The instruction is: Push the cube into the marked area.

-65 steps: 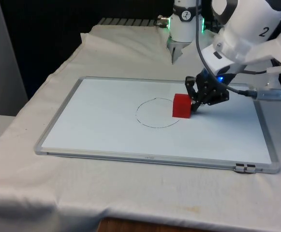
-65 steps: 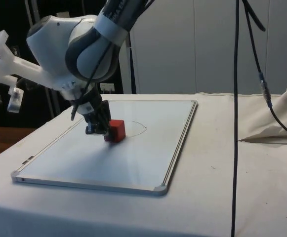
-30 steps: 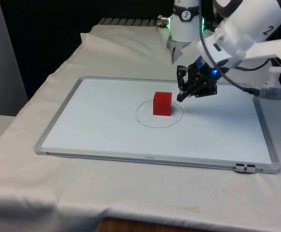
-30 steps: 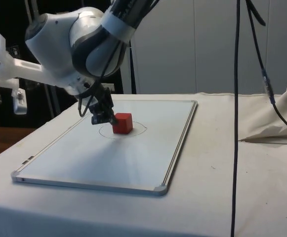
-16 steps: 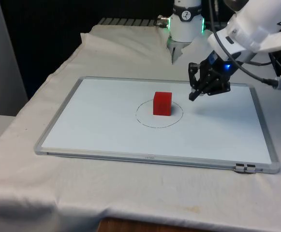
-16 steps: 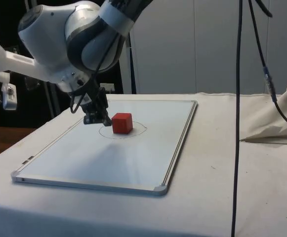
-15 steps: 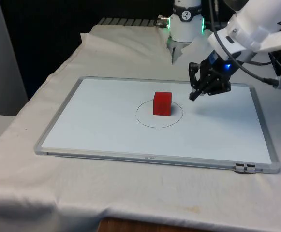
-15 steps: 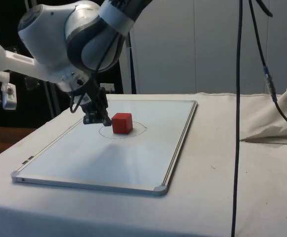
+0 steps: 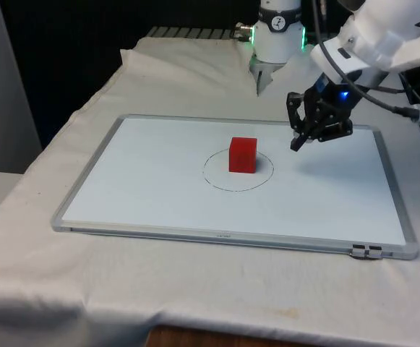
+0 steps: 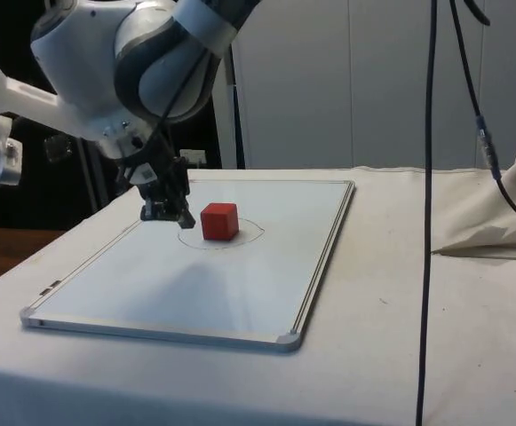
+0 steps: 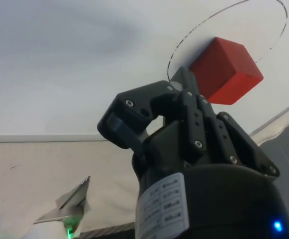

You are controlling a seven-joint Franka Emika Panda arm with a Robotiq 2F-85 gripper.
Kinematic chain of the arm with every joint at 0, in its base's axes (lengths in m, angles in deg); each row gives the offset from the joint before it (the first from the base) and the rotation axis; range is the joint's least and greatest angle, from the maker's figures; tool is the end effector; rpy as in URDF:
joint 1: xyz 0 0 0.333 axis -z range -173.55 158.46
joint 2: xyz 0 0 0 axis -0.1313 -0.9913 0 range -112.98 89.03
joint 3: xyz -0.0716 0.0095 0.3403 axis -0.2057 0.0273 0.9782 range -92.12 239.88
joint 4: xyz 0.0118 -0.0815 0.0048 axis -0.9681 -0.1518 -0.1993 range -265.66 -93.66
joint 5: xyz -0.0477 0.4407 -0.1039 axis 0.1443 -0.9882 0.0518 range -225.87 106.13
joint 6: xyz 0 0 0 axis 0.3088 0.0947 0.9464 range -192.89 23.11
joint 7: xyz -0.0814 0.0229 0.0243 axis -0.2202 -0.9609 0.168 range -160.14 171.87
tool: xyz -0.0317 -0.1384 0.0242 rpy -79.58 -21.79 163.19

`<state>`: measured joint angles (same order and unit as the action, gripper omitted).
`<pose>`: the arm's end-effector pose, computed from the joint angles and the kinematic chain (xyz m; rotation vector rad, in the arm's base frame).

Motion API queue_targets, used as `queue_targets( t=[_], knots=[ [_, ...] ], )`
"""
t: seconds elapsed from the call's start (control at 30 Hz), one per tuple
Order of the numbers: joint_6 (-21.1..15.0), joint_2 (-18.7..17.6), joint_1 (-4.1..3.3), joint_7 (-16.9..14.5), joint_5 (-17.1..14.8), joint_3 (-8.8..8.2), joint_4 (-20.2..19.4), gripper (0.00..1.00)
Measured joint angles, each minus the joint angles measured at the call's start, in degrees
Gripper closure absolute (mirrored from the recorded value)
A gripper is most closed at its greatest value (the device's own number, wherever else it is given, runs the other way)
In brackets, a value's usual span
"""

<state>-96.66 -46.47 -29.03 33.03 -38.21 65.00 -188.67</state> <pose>0.6897 0.1275 0.1745 2.6794 -0.0148 -0.1408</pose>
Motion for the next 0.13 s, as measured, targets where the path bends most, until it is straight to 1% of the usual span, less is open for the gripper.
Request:
queue_targets(
  t=[0.13],
  knots=[
    [0.0, 0.06, 0.11, -0.17, -0.11, 0.06, 0.0, 1.0]
  ],
)
